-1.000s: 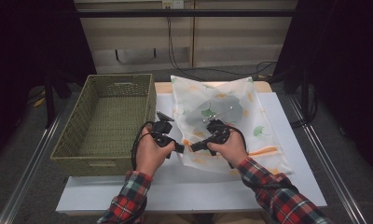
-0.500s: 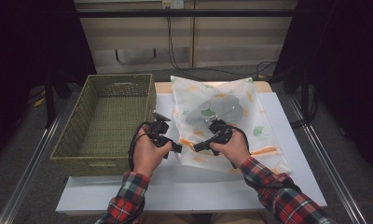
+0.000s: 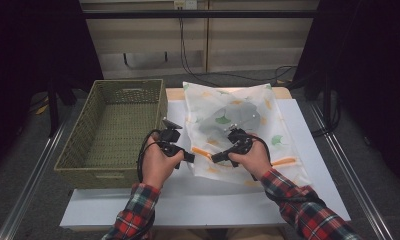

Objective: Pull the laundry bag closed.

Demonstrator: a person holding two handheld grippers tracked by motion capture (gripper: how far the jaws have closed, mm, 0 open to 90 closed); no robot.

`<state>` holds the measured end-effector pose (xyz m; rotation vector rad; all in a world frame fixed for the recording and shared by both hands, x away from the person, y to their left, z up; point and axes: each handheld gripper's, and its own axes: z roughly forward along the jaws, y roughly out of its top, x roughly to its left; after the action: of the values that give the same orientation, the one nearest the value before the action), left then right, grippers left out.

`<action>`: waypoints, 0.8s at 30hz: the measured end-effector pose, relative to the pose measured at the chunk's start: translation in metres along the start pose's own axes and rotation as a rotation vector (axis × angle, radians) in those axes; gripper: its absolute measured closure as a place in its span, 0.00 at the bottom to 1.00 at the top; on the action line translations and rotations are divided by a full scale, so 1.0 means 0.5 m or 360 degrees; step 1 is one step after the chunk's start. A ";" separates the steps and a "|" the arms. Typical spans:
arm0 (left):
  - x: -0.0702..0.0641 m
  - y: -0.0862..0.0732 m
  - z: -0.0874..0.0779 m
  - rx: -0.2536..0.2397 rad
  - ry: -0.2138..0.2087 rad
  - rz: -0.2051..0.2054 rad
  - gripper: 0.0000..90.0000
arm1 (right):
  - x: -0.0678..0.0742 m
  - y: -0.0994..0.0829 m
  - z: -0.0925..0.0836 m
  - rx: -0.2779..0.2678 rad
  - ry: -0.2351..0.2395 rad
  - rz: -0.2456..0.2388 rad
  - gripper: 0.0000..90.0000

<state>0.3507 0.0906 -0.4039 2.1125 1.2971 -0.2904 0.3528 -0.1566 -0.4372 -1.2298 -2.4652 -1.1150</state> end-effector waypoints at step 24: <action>-0.005 0.001 -0.003 -0.0076 0.0005 -0.0089 0.99 | -0.022 -0.022 -0.021 -0.0012 -0.0032 0.0039 1.00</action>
<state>0.3497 0.0897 -0.4015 2.0402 1.3533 -0.2770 0.3498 -0.1747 -0.4406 -1.2759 -2.4560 -1.1124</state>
